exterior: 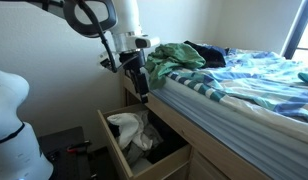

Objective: Put the green cloth in the open drawer then close the drawer

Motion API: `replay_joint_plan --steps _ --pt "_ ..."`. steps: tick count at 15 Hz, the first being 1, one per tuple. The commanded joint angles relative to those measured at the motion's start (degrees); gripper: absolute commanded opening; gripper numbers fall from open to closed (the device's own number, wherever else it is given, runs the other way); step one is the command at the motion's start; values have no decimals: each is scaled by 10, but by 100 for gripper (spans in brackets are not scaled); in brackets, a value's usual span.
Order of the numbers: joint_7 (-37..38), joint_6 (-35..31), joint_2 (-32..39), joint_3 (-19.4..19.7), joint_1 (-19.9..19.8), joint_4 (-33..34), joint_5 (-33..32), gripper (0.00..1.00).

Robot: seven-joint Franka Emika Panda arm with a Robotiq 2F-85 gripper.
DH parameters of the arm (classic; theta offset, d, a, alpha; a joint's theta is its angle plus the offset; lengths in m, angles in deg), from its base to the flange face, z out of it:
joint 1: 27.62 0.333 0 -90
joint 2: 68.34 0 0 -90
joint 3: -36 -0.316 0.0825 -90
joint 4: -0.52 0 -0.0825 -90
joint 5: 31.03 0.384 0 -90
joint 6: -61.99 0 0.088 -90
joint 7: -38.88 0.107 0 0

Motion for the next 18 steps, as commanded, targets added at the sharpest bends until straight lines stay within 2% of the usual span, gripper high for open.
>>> replay_joint_plan --steps 1,8,9,10,17,18 --pt "1 -23 15 -1 35 17 77 100" --pt "-11 -53 30 -1 112 36 257 100" --pt "-15 -54 29 -3 115 38 267 100" --pt "-6 -44 23 -10 98 28 247 100" --pt "-6 -44 24 -11 105 32 259 100" --pt "-26 -29 26 -5 111 32 258 100"
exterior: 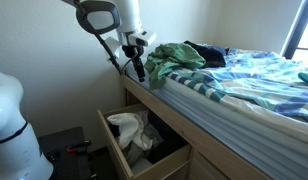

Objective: Put the green cloth in the open drawer then close the drawer

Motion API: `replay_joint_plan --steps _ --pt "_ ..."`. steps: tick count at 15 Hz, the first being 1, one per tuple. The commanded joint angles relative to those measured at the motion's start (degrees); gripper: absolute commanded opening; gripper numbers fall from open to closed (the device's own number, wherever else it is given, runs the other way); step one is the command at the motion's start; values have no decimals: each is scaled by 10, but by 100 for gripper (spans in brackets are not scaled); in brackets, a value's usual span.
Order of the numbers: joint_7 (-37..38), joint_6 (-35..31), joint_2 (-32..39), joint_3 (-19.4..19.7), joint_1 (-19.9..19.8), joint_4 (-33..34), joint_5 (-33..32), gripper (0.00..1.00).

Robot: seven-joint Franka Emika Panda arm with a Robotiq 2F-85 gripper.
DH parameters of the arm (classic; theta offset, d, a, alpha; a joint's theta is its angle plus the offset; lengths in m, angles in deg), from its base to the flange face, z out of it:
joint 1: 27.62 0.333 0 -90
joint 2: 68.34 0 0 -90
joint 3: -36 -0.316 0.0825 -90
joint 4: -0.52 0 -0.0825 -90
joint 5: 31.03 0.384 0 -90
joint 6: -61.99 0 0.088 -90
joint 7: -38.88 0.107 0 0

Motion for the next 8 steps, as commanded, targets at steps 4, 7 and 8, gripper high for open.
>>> replay_joint_plan --steps 4,7,8 --pt "-50 2 20 13 25 8 78 100" --pt "-72 -2 37 10 52 23 154 100" --pt "-81 -3 42 8 59 27 174 100"
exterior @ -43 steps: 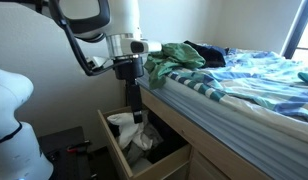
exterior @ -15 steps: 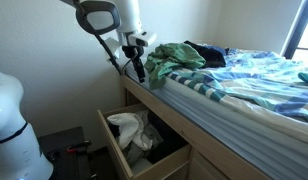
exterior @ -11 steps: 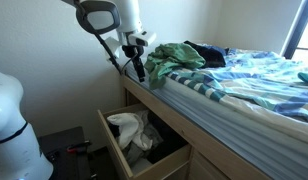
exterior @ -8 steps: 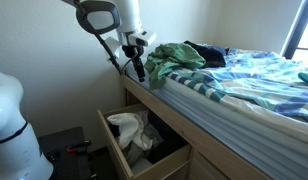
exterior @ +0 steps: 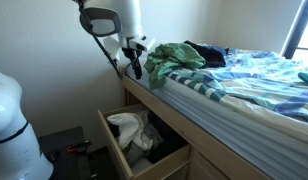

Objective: Put the green cloth in the open drawer then close the drawer

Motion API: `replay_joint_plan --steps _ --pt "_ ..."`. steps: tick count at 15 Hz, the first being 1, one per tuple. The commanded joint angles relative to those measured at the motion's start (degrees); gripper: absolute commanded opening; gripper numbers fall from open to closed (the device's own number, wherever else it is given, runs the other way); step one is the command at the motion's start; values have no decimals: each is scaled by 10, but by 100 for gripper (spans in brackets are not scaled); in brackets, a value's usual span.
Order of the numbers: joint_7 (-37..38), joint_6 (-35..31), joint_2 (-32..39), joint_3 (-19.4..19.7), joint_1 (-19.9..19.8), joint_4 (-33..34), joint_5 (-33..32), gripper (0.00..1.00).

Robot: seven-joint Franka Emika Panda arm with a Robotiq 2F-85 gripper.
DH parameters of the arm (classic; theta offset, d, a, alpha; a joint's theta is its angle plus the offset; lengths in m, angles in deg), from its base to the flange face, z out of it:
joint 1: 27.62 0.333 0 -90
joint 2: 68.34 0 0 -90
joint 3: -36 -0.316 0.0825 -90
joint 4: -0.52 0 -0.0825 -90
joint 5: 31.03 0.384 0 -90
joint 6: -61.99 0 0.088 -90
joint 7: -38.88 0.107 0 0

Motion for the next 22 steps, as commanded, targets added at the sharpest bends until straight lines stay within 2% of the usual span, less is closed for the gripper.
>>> replay_joint_plan --steps 1,4,6,9,11,12,17,20,22 --pt "-39 -11 29 2 37 28 82 100" --pt "-71 -16 56 -14 59 53 154 100" --pt "-84 -23 80 -36 63 71 177 100" --pt "-105 -14 109 -65 60 95 178 100" --pt "-123 4 111 -74 49 99 147 100" --pt "-101 -7 101 -80 47 84 160 100" --pt "-116 -7 110 -82 46 90 155 100" --pt "-125 -70 128 -95 49 99 159 100" --pt "-136 -145 150 -108 55 109 154 100"
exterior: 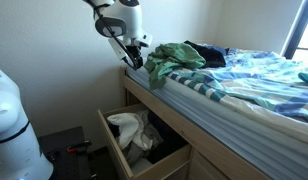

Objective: Put the green cloth in the open drawer then close the drawer

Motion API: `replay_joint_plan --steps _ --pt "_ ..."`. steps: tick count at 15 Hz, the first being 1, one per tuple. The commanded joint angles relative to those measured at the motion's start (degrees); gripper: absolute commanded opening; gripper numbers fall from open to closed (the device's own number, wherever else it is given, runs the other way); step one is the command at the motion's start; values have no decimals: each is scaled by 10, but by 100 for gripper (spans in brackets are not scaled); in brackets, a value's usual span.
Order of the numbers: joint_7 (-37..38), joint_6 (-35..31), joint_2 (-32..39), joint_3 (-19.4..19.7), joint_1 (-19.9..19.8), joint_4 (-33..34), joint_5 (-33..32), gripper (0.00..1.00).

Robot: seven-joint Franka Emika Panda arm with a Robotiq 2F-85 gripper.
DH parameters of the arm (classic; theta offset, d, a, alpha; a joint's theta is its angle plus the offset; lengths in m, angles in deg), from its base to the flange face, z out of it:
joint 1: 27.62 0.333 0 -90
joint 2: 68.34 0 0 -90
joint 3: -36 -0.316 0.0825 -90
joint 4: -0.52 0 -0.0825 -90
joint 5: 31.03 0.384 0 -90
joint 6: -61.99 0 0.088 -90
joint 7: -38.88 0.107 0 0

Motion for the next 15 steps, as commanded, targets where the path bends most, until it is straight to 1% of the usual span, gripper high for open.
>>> replay_joint_plan --steps 1,4,6,8,12,15 --pt "-25 -113 45 -31 1 27 -3 100" --pt "-30 -214 88 -51 9 47 -28 100" --pt "-21 -272 122 -66 6 66 -62 100" --pt "-8 -316 156 -75 2 86 -106 100" --pt "30 -372 217 -68 1 133 -194 100" --pt "66 -383 250 -53 7 167 -248 100"
